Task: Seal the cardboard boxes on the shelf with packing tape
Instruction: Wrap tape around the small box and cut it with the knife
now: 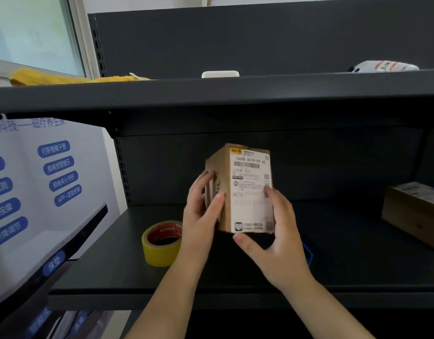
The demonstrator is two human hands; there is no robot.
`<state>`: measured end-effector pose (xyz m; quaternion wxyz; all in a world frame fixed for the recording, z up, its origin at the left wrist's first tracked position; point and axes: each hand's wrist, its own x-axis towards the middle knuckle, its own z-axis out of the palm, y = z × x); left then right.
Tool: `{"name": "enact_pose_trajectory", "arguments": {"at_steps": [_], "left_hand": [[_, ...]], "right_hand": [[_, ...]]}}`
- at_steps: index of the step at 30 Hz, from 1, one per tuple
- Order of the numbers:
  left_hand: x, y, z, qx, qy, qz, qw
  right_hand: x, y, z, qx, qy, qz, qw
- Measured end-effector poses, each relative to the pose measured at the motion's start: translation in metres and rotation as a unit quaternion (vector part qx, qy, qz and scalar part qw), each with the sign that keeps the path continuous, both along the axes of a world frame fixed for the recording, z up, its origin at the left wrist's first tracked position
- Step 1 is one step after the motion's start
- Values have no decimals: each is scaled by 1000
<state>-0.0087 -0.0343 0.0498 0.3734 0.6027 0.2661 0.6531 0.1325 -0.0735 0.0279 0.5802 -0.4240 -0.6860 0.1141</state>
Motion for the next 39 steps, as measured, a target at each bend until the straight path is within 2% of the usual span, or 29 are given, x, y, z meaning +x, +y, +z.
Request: {"name": "enact_pose_trajectory", "arguments": {"at_steps": [3,6,9,12,16,19,21,24,26,27,28,30,32,34,36,39], "left_hand": [[8,-12,6,74,70,87,991],[9,-19,8,108,61,70,990],[5,-21,4,107,79,24,991],[5,-17,-8,35,100,-23,994],[9,-6,-29,-67,108,17,992],[14,-1,-42,-190,122,11,974],[16,3,-47,-242,146,15,959],[13,6,-50,-218,186,50,957],[1,5,-50,-123,229,172,950],[-9,6,-49,-63,261,257,928],[-20,8,-48,-17,303,338,891],[-41,13,-46,-17,424,444,790],[-54,17,-49,-104,548,452,696],[-59,19,-53,-147,619,432,639],[-63,18,-57,-123,646,419,626],[-70,7,-56,-48,608,416,674]], "right_hand": [[-4,0,5,-48,72,19,996],[2,2,7,-70,221,124,965],[8,5,5,-121,299,175,930],[9,11,3,-158,289,168,929],[6,26,-4,-296,217,122,922],[4,40,-19,-383,188,66,902],[1,45,-22,-389,198,41,899],[0,50,-20,-370,190,3,909],[2,47,-19,-318,187,-11,930],[4,42,-20,-263,190,-17,946],[7,37,-19,-196,195,-25,961],[15,26,-16,-74,194,-38,977],[23,20,-13,-15,187,-39,981],[27,14,-8,8,181,-33,983],[29,8,-4,23,170,-28,985],[32,3,-2,33,153,-17,988]]}}
